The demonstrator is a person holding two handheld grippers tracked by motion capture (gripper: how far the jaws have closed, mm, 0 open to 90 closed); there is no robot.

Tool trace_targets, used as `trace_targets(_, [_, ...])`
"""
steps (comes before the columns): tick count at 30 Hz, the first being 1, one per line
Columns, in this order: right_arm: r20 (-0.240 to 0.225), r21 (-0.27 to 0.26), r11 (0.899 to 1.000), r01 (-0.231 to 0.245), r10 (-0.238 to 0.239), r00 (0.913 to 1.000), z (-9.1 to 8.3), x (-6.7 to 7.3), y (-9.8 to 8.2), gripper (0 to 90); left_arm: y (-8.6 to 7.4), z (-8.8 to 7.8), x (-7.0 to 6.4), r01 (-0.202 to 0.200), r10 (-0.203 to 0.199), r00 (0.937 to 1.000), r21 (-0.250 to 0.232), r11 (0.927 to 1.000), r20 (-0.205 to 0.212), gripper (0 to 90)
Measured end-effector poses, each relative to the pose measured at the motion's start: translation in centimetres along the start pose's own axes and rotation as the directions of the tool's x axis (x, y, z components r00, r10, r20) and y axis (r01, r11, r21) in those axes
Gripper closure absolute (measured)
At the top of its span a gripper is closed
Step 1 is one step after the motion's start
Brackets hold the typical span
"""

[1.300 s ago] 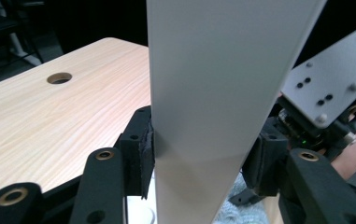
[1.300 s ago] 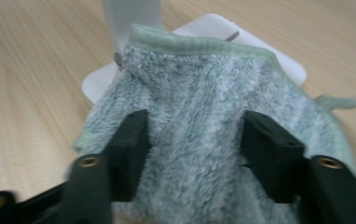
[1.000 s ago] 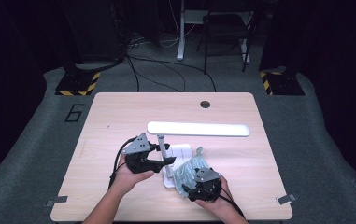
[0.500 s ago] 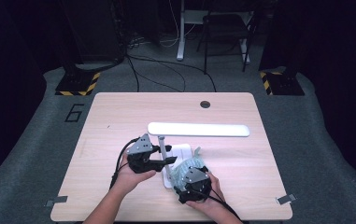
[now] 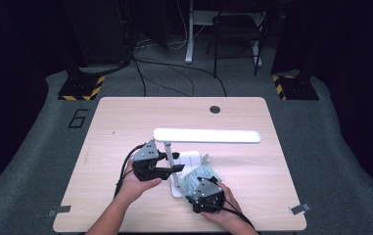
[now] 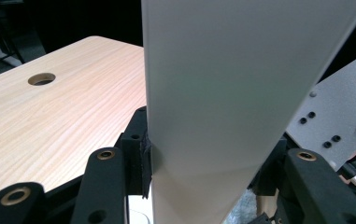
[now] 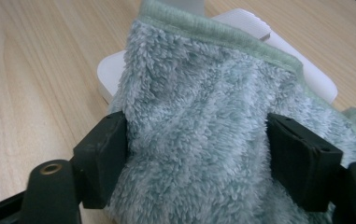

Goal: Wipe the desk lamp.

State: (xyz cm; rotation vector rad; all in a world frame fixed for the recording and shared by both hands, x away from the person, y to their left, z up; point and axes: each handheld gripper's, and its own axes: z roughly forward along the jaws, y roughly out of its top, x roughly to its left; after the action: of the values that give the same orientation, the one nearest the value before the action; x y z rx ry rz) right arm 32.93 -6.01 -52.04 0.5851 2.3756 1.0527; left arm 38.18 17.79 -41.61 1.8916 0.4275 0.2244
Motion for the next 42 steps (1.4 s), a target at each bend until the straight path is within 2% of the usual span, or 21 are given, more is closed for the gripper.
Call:
trace_targets(1, [-0.003, -0.003, 1.0, 0.019, -0.019, 0.9998, -0.1, -0.1, -0.1, 28.4, 0.0, 0.0, 0.0, 0.0, 0.0, 1.0, -0.002, 1.0, -0.001, 52.2])
trace_targets(6, [-0.006, -0.003, 1.0, 0.028, -0.028, 0.9996, -0.6, -0.4, -0.5, 36.8, 0.0, 0.0, 0.1, 0.002, -0.001, 1.0, -0.005, 1.0, 0.007, 52.1])
trace_targets(7, [-0.013, 0.009, 0.999, 0.048, -0.048, 0.9988, -0.9, -0.6, -0.6, 38.5, 0.0, 0.0, 0.1, 0.0, 0.0, 1.0, -0.001, 1.0, 0.005, 52.2])
trace_targets(8, [-0.013, 0.014, 0.999, 0.038, -0.038, 0.9992, -1.0, -0.6, -0.7, 39.9, 0.0, 0.1, 0.1, 0.006, -0.006, 0.9999, -0.007, 1.0, 0.008, 52.1])
trace_targets(9, [-0.014, 0.012, 0.998, 0.059, -0.059, 0.9982, -1.1, -0.9, -0.8, 41.6, 0.0, 0.0, 0.1, 0.008, -0.008, 0.9999, -0.005, 1.0, 0.01, 52.1])
trace_targets(10, [-0.013, 0.024, 0.999, 0.036, -0.035, 0.9993, -1.4, -0.8, -0.9, 43.0, 0.0, 0.0, 0.1, 0.008, -0.008, 0.9999, -0.005, 1.0, 0.011, 52.1])
trace_targets(12, [-0.019, 0.033, 0.999, 0.039, -0.038, 0.9991, -1.7, -1.3, -1.1, 46.1, 0.0, 0.1, 0.1, 0.008, -0.008, 0.9999, -0.005, 1.0, 0.01, 52.1])
trace_targets(15, [-0.034, 0.05, 0.999, 0.013, -0.012, 0.9994, -2.2, -2.2, -1.6, 50.6, 0.0, 0.1, 0.1, 0.008, -0.008, 0.9999, -0.005, 1.0, 0.009, 52.0])
trace_targets(17, [-0.041, 0.074, 0.997, -0.022, 0.025, 0.9989, -2.7, -2.9, -2.0, 55.4, 0.0, 0.1, 0.0, 0.012, -0.012, 0.9999, -0.006, 0.9999, 0.0, 52.0])
trace_targets(20, [-0.011, 0.096, 0.995, -0.039, 0.041, 0.9991, -3.2, -3.8, -2.3, 60.3, 0.1, 0.1, -0.1, 0.006, -0.006, 0.9998, 0.002, 1.0, -0.02, 52.0])
trace_targets(21, [0.004, 0.108, 0.992, -0.067, 0.067, 0.9978, -3.4, -3.9, -2.3, 61.3, 0.1, 0.2, -0.1, 0.006, -0.006, 0.9997, 0.002, 1.0, -0.021, 52.0])
trace_targets(22, [0.028, 0.101, 0.991, -0.089, 0.086, 0.9959, -3.6, -3.8, -2.2, 61.8, 0.1, 0.2, -0.2, 0.01, -0.01, 0.9997, 0.002, 0.9999, -0.02, 52.0])
trace_targets(24, [0.034, 0.072, 0.994, -0.078, 0.076, 0.9965, -4.0, -3.5, -1.9, 61.9, 0.1, 0.2, -0.2, 0.013, -0.013, 0.9997, 0.001, 0.9999, -0.021, 52.0])
trace_targets(26, [0.007, -0.017, 0.996, -0.084, 0.084, 0.9965, -4.1, -2.7, -1.2, 61.5, 0.1, 0.3, -0.2, 0.012, -0.012, 0.9998, 0.0, 0.9999, -0.019, 52.0])
trace_targets(27, [-0.002, -0.05, 0.996, -0.07, 0.07, 0.9976, -4.1, -2.2, -0.9, 61.3, 0.1, 0.2, -0.2, 0.012, -0.012, 0.9997, 0.0, 0.9999, -0.019, 52.0])
trace_targets(29, [-0.008, -0.076, 0.996, -0.048, 0.047, 0.9988, -3.5, -0.9, -0.2, 60.6, 0.1, 0.2, -0.2, 0.013, -0.013, 0.9997, 0.003, 0.9999, -0.019, 52.0])
trace_targets(32, [-0.006, -0.068, 0.998, -0.014, 0.013, 0.9999, -1.9, 0.7, 0.4, 58.1, 0.1, 0.2, -0.2, 0.013, -0.013, 0.9998, 0.003, 0.9999, -0.017, 52.0])
trace_targets(33, [-0.001, -0.044, 0.999, -0.002, 0.002, 1.0, -1.4, 1.2, 0.5, 56.9, 0.1, 0.2, -0.1, 0.012, -0.012, 0.9998, 0.004, 0.9999, -0.016, 52.0])
trace_targets(34, [0.018, -0.037, 0.998, 0.043, -0.042, 0.9989, -0.9, 1.5, 0.6, 55.6, 0.1, 0.2, -0.1, 0.011, -0.011, 0.9998, 0.005, 0.9999, -0.014, 52.0])
trace_targets(36, [0.047, -0.039, 0.998, 0.055, -0.053, 0.9975, -0.5, 1.9, 0.7, 53.7, 0.1, 0.1, -0.1, 0.015, -0.014, 0.9998, 0.005, 0.9999, -0.011, 51.9])
trace_targets(42, [-0.001, -0.043, 0.999, 0.025, -0.025, 0.9997, -0.3, 1.2, 0.6, 42.0, 0.1, 0.3, 0.0, 0.019, -0.019, 0.9998, -0.003, 0.9998, -0.007, 51.7])
